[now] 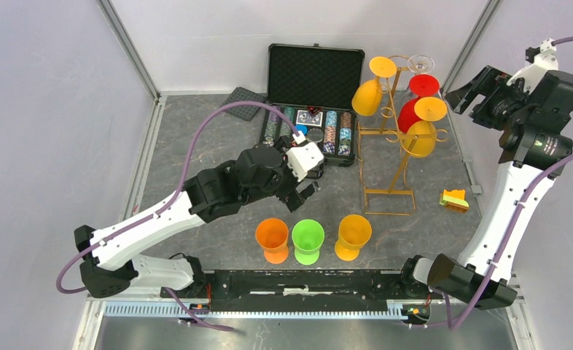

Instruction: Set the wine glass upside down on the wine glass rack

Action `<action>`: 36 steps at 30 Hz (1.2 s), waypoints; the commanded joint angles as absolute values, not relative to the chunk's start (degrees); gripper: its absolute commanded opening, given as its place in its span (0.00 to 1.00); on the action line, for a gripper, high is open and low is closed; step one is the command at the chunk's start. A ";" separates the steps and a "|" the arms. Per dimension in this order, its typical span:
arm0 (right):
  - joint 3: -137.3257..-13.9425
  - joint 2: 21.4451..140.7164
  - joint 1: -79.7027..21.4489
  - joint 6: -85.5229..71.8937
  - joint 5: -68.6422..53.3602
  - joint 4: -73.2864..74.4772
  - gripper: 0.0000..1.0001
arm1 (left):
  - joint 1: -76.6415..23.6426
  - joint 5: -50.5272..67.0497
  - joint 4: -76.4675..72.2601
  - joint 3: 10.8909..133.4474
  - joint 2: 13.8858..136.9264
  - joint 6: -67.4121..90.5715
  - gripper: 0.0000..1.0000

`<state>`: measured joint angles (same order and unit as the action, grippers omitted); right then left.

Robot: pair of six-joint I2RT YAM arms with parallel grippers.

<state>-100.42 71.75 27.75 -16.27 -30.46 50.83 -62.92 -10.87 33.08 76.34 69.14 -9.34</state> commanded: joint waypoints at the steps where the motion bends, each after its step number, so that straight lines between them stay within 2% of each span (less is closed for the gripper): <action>1: -104.18 71.73 27.60 -14.13 -27.95 51.72 0.87 | -60.37 -2.64 51.19 84.44 72.56 5.21 1.00; 3: -105.24 71.85 27.60 -13.55 -27.08 51.55 0.87 | -58.46 -0.31 59.89 88.39 75.36 8.60 0.99; 6: -107.79 72.49 27.60 -13.09 -25.98 51.47 0.87 | -58.27 4.38 68.18 89.41 77.31 10.73 0.92; 9: -109.34 73.06 27.60 -14.07 -26.55 50.03 0.87 | -58.21 9.19 68.96 85.21 75.09 12.74 0.82; 12: -109.34 73.43 27.60 -15.02 -28.17 48.80 0.86 | -58.23 11.07 68.21 79.75 71.13 13.62 0.78; 19: -105.67 72.17 27.53 -17.02 -30.48 45.85 0.86 | -58.31 12.73 64.29 69.65 67.12 13.47 0.74; 25: -105.41 72.38 27.43 -18.09 -32.18 45.28 0.85 | -58.97 11.90 62.98 69.43 68.93 12.23 0.69; 36: -104.14 72.44 27.16 -20.53 -33.59 43.86 0.84 | -62.14 13.48 58.72 64.31 69.48 10.66 0.69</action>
<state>-103.98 72.84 27.38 -18.68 -32.34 46.74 -60.97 11.11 61.47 66.30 69.06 11.49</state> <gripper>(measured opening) 0.844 0.693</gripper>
